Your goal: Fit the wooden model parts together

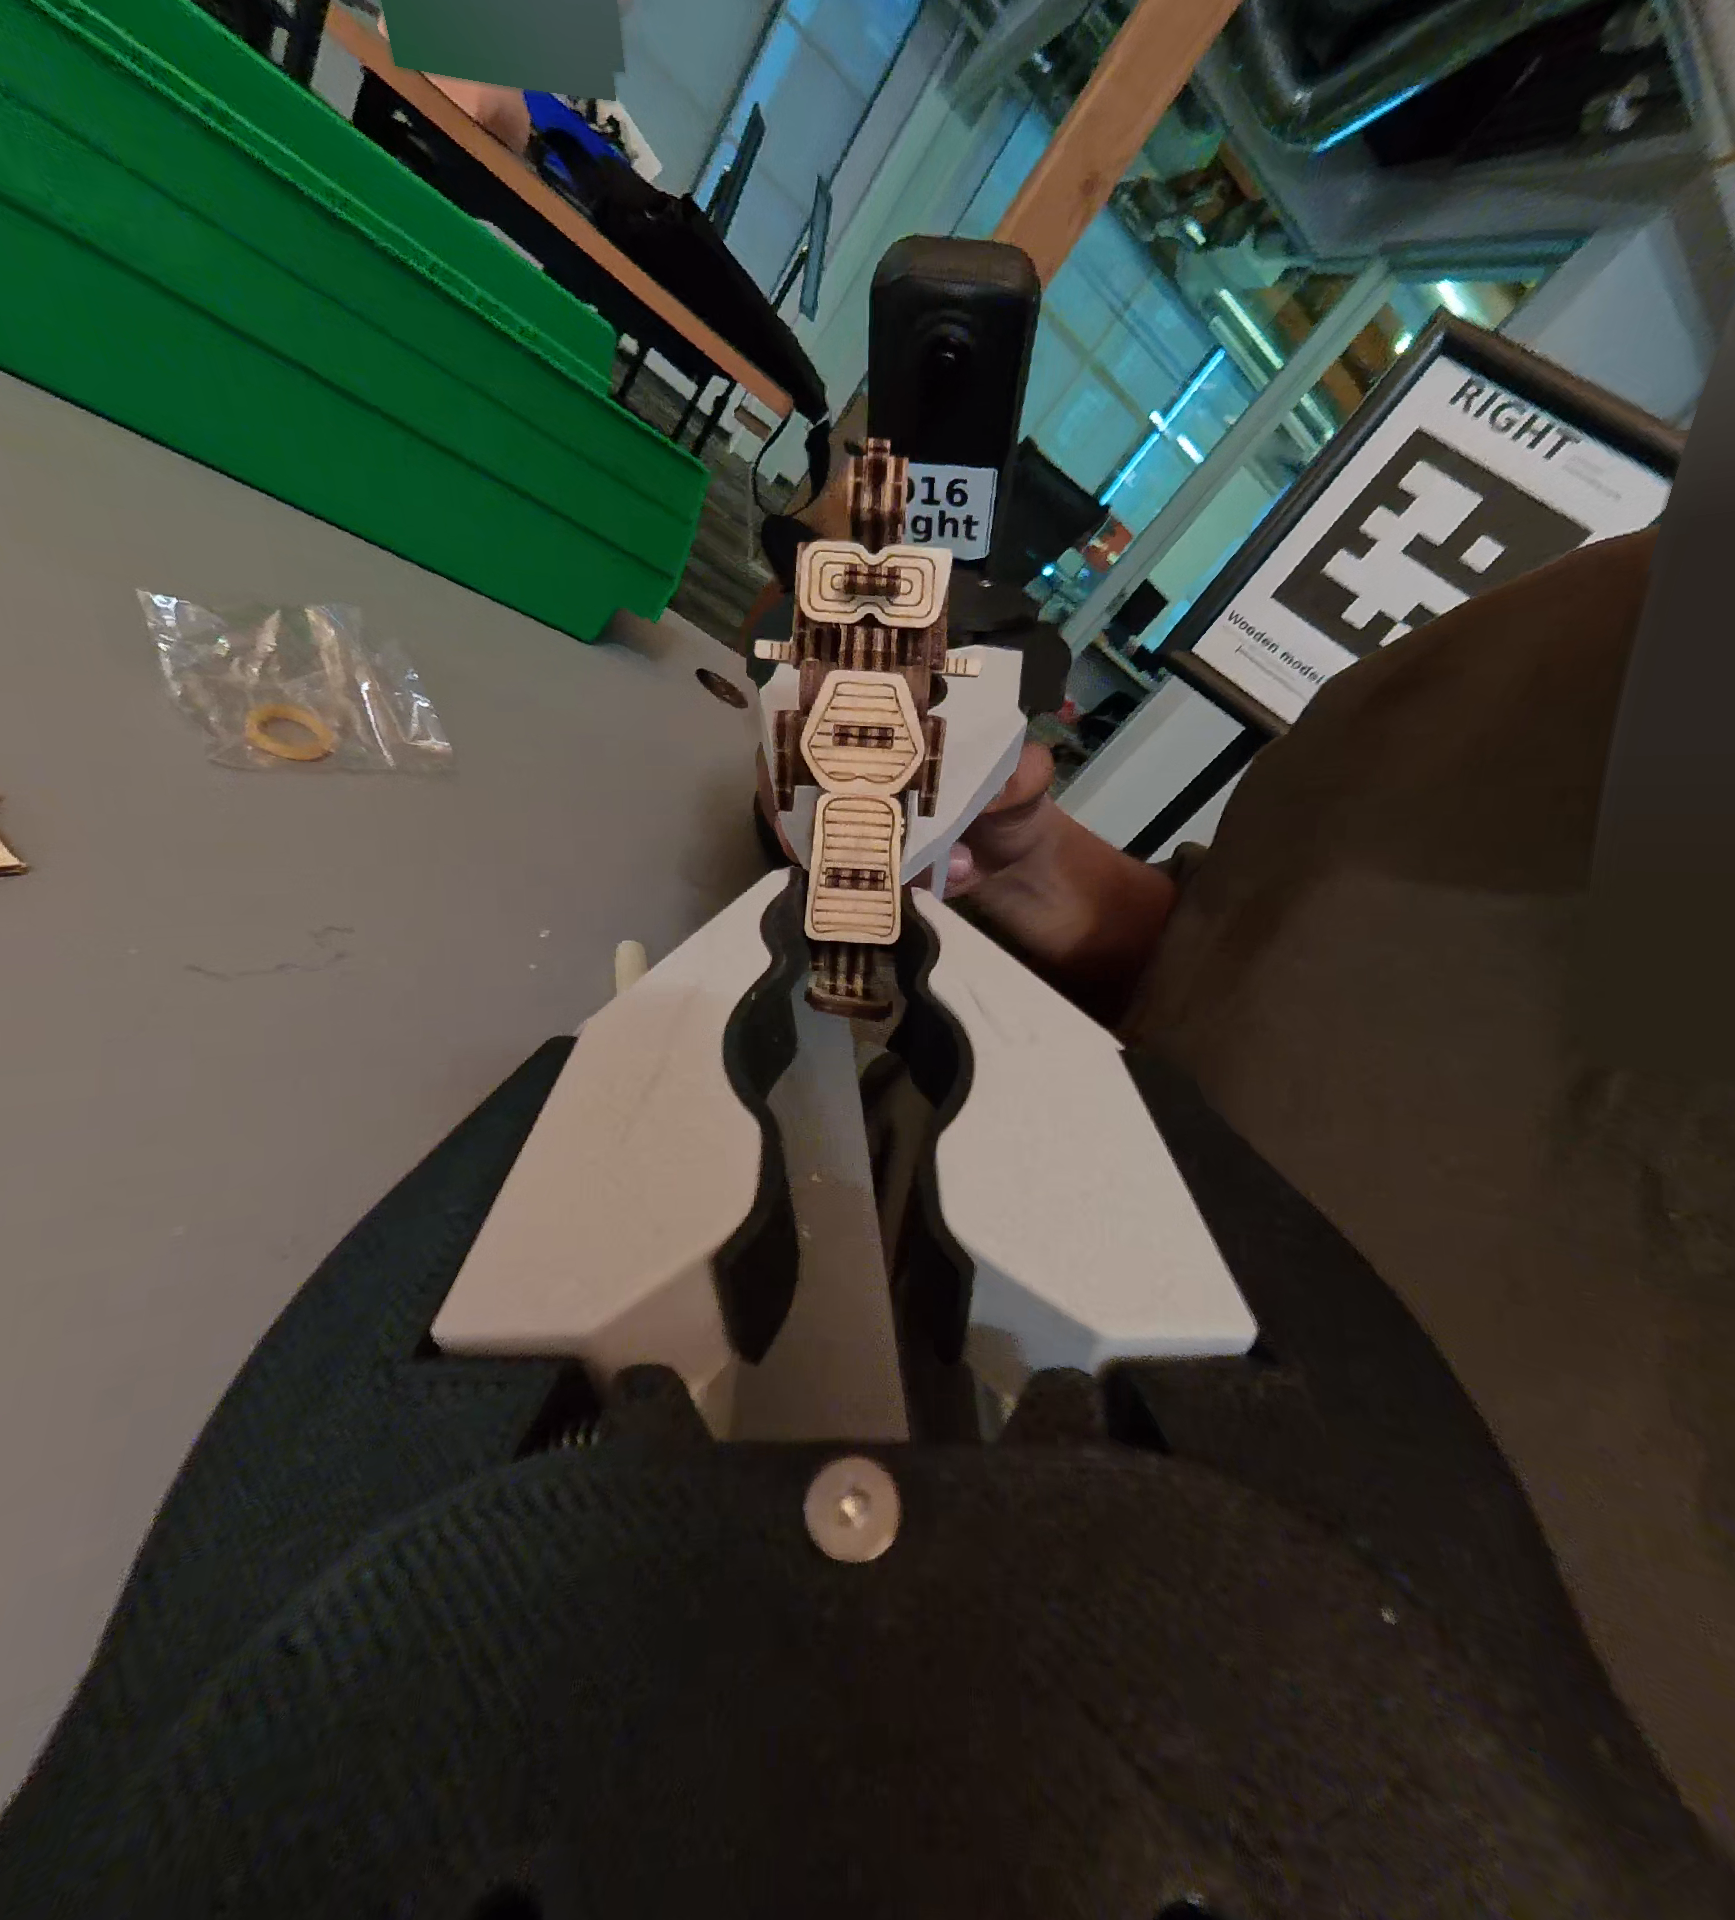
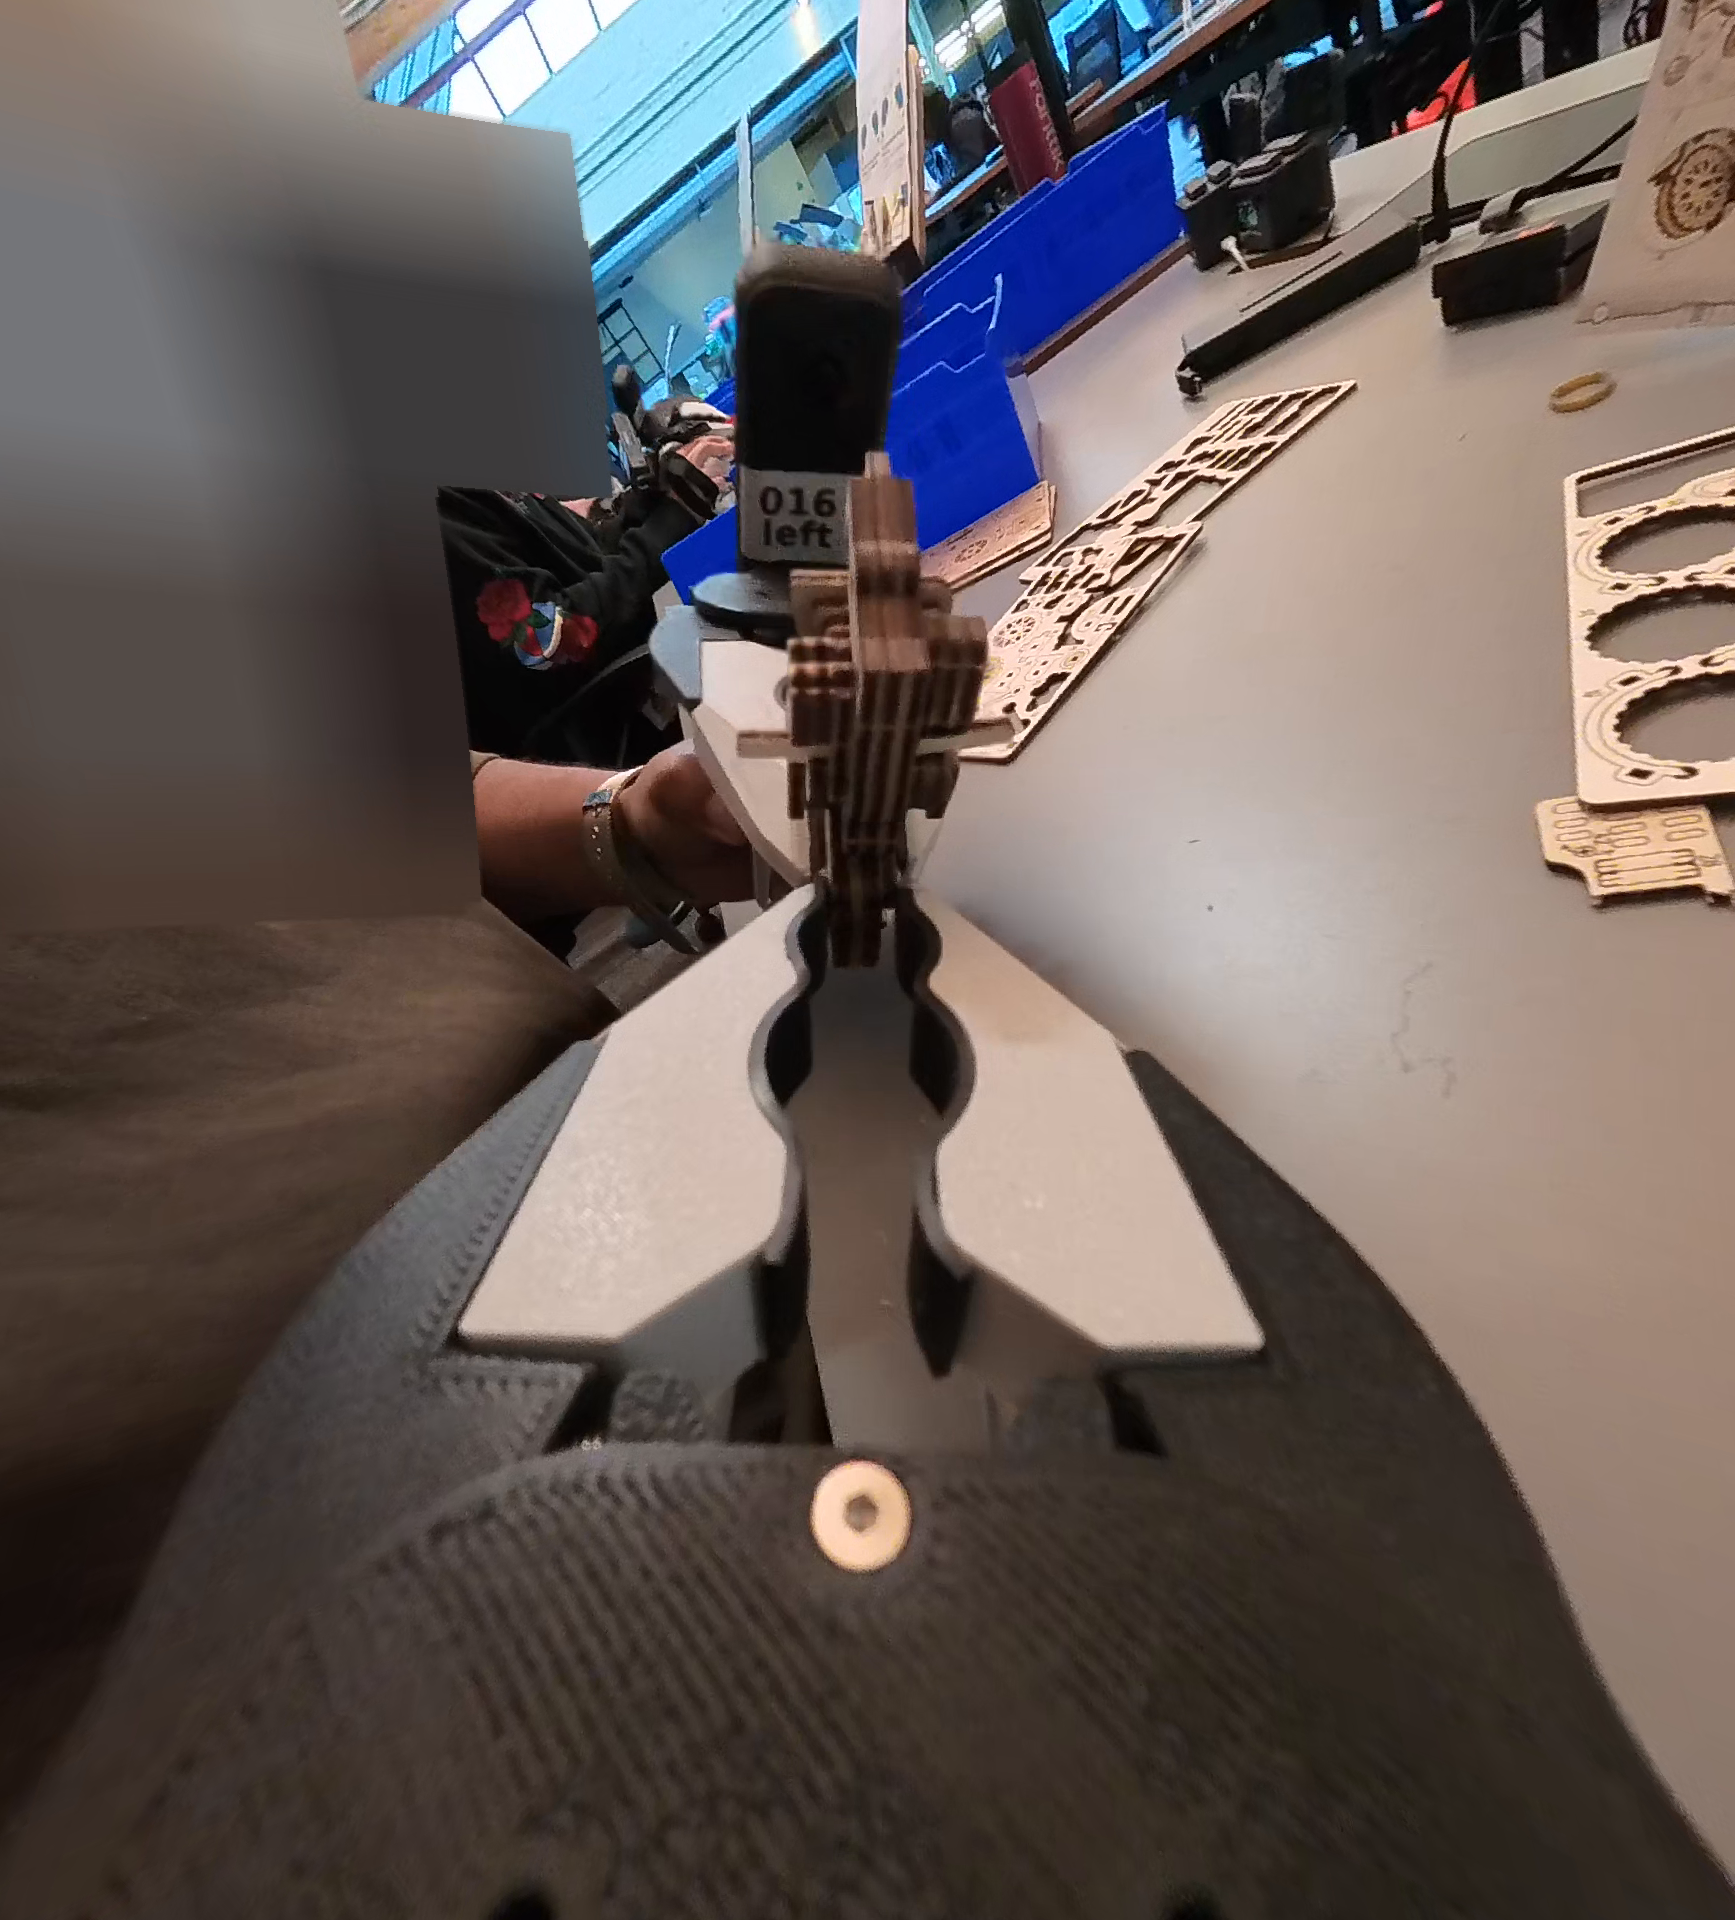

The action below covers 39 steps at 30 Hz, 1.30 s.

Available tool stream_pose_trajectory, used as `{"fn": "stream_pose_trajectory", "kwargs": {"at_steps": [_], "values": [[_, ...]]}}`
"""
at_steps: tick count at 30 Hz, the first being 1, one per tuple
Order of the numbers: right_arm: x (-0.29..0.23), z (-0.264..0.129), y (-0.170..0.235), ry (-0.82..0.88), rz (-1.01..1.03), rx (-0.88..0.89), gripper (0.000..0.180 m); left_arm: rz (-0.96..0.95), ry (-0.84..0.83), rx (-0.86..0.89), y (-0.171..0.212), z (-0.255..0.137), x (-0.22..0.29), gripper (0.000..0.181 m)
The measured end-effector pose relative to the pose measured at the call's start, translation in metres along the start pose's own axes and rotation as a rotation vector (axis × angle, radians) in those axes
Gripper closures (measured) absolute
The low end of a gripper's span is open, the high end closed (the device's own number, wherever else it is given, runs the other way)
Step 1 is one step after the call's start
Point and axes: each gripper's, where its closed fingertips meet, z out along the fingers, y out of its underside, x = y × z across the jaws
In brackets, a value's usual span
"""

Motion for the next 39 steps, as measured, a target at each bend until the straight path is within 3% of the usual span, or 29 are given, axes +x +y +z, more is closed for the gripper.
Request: {"fn": "stream_pose_trajectory", "kwargs": {"at_steps": [20, 27, 39], "values": [[0.003, 0.001, 0.0, 0.076, -0.028, -0.006, 0.17, 0.062, -0.046, -0.007, -0.001, -0.001, -0.002, 0.167], [0.005, 0.002, -0.004, 0.051, 0.033, 0.047, 0.163, -0.025, 0.021, 0.022, -0.001, 0.0, -0.001, 0.167], [-0.005, 0.0, -0.005, -0.002, -0.003, 0.037, 0.169, -0.015, 0.06, 0.024, -0.002, 0.001, 0.007, 0.167]]}}
